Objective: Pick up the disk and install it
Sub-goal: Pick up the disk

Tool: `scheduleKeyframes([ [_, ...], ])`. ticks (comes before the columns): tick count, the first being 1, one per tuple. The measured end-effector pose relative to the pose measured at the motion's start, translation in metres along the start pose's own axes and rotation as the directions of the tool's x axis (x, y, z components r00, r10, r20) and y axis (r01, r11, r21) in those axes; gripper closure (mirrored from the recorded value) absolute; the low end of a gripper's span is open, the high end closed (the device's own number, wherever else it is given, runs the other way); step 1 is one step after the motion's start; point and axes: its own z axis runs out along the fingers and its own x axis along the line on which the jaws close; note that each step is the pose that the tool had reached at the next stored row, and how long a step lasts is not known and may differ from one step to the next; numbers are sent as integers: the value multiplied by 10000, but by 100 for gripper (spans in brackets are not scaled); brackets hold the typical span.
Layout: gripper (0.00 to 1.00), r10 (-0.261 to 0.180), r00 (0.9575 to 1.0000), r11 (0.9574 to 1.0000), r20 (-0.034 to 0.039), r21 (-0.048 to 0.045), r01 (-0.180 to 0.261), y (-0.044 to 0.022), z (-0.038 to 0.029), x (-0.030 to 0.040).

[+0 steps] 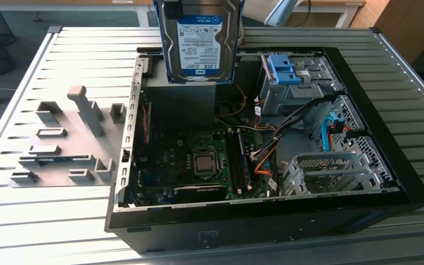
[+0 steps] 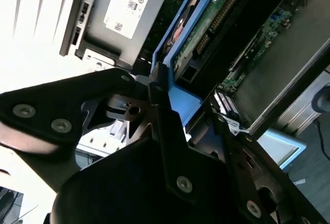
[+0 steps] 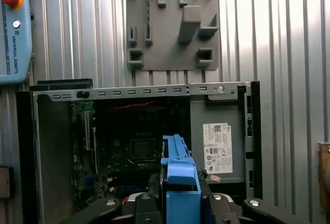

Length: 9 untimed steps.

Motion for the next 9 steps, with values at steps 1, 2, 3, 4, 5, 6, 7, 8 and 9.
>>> scheduleKeyframes([
  [1,64,-1,10000,10000,-1,0,1,-4,10,44],
  [2,64,-1,10000,10000,1,0,1,-9,22,91],
  [3,64,-1,10000,10000,1,1,1,-13,33,125],
  [4,64,-1,10000,10000,0,0,1,-23,43,150],
  [5,64,-1,10000,10000,1,1,1,-43,54,165],
  [6,64,-1,10000,10000,0,0,1,-75,64,171],
  [7,64,-2,10000,10000,-1,0,2,-115,75,172],
  [8,64,-1,10000,10000,-1,0,1,-161,87,172],
  [9,64,-1,10000,10000,-1,0,1,-205,100,172],
])
